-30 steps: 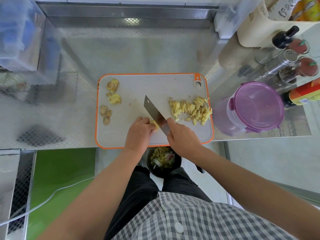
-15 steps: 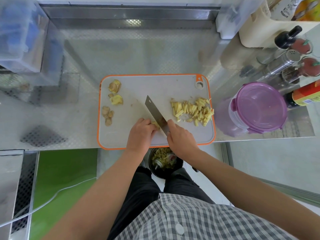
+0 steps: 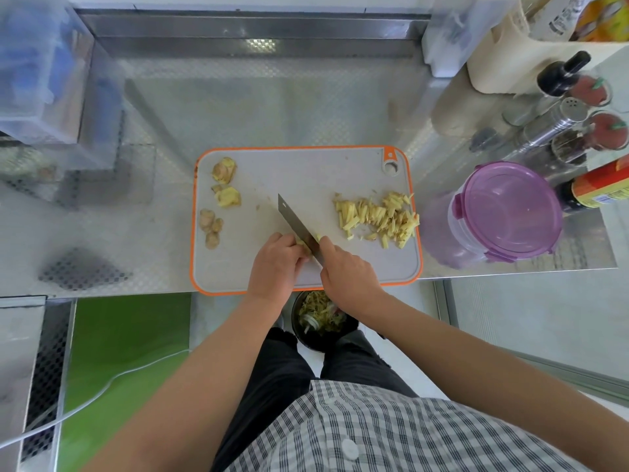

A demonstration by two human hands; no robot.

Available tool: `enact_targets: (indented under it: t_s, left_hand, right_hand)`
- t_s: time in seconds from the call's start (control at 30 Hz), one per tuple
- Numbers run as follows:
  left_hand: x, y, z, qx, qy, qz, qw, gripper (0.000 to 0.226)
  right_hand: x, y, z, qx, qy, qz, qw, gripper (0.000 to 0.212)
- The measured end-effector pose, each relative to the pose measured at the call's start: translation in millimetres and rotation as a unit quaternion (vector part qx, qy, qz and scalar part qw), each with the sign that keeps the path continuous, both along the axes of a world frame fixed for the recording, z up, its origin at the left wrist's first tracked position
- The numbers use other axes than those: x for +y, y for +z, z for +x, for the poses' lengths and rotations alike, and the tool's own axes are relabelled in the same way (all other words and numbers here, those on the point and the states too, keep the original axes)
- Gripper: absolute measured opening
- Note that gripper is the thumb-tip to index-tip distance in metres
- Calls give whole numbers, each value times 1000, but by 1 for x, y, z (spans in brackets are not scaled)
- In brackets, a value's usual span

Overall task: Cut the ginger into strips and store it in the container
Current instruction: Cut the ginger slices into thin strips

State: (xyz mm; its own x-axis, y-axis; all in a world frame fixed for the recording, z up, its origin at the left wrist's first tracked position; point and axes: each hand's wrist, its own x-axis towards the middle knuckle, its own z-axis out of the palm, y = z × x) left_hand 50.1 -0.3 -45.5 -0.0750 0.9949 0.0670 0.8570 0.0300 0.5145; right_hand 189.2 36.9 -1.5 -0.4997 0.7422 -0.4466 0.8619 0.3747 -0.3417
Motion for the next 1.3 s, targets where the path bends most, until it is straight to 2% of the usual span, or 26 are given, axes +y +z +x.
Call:
enact_targets:
  t_s: [0.17,0.23,0.37,0.63,0.97,1.17,1.3]
  left_hand:
    - [-1,-2,0,-3,-3,2,1000,15]
    - [-2,-3,-1,6,-4,-2,1000,16]
    - [-2,-5,-2,16,-8,-6,1000,17]
    - [-1,-5,-1,5,-10,2,1000,13]
    - [-5,-2,-2,24,-17,13,999,18]
    - [-4,1,-1,17,-7,12,1000,18]
    - [-5,2,-1,19,-7,10,1000,19]
  right_hand:
    - [2,-2,7,40,-17,-2,999,8]
    - [2,4,12,53,-5,3,999,12]
    - [3,13,13,32,30,-1,999,15]
    - [5,4,5,13,13,-14,1000,15]
    - [3,7,10,73,-1,17,997,13]
    - [2,13,6,32,33,21,999,11]
    - [1,12,8,41,18,22,999,12]
